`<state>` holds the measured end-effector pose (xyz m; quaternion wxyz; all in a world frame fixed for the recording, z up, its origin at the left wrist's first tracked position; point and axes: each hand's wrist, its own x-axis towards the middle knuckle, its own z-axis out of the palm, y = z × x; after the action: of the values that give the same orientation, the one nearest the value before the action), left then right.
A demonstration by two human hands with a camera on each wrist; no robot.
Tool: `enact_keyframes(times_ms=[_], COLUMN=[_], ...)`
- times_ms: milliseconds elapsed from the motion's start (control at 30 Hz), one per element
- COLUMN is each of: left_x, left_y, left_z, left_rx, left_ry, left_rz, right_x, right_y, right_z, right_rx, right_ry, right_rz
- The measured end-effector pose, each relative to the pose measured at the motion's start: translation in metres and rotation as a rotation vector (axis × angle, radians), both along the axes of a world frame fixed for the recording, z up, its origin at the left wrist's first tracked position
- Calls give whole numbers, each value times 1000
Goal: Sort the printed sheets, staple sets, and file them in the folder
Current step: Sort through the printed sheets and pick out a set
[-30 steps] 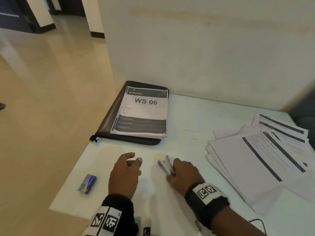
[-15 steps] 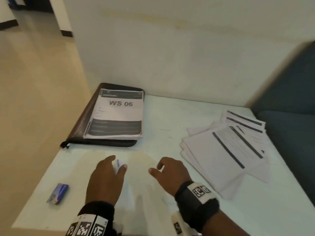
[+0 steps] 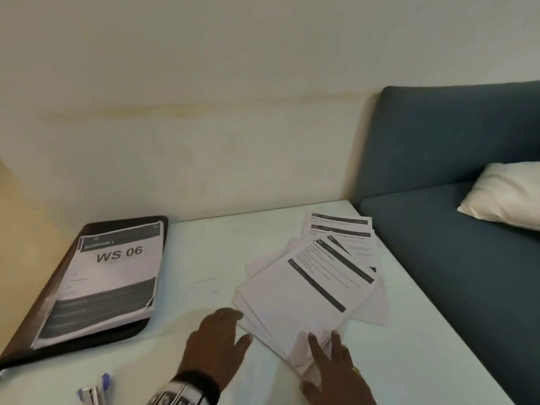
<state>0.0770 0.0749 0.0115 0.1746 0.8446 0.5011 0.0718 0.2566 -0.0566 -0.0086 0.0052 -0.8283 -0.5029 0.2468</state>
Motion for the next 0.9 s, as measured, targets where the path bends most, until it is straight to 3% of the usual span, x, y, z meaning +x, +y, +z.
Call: enact_keyframes(times_ms=[133, 267, 333, 467, 600, 800, 900], left_x=[51, 72, 79, 85, 75, 69, 68], left_y=[42, 67, 68, 56, 48, 55, 49], left_z=[-2, -19, -23, -29, -30, -27, -27], left_rx=[-42, -82, -122, -139, -69, -92, -136], left_ry=[87, 197, 236, 184, 247, 314, 239], left_rz=[39, 54, 72, 54, 98, -3, 45], right_x=[5, 13, 17, 21, 24, 23, 26], right_y=[9, 25, 24, 17, 13, 20, 21], right_z=[1, -4, 8, -9, -8, -4, -2], right_rx=[-29, -9, -184, -112, -121, -120, -124], right_ry=[-88, -13, -64, 99, 91, 107, 108], right_rz=[-192, -300, -438, -259, -248, -269, -273])
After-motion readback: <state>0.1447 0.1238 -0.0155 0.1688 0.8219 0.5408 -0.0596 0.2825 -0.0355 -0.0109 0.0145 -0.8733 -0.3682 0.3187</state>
